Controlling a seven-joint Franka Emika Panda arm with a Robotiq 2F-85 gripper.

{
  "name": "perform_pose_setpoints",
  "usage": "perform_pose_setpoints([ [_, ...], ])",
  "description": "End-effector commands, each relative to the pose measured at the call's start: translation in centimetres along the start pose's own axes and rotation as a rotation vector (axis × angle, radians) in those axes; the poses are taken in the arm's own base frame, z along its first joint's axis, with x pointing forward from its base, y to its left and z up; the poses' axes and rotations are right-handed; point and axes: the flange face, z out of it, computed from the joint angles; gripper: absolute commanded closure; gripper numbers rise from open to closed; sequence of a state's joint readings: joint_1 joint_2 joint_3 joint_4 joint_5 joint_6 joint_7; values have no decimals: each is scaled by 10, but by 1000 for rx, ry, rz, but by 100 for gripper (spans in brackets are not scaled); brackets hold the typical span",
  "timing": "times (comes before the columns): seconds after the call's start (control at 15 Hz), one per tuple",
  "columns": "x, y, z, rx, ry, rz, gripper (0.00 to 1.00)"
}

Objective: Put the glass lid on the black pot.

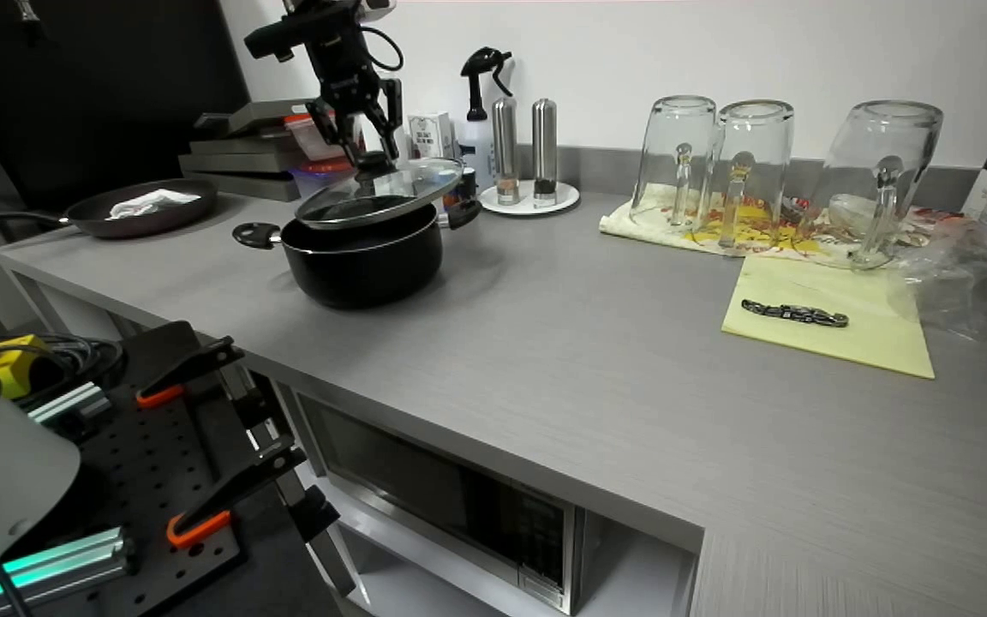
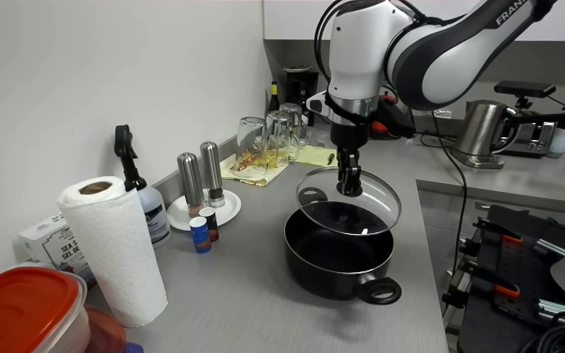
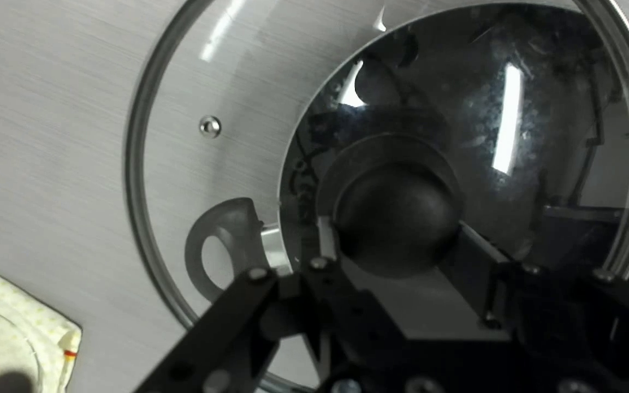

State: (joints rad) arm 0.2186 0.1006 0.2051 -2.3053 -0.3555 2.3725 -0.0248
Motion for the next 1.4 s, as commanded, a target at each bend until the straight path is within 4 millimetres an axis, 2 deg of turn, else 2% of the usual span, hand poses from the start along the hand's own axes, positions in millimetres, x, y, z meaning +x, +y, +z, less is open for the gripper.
perform_pose_setpoints([
  [0.0, 22, -14, -2, -23, -9, -37, 76],
  [0.53, 46, -38, 13, 9, -20, -87, 76],
  [1.33, 42, -47, 17, 45, -17, -107, 76],
])
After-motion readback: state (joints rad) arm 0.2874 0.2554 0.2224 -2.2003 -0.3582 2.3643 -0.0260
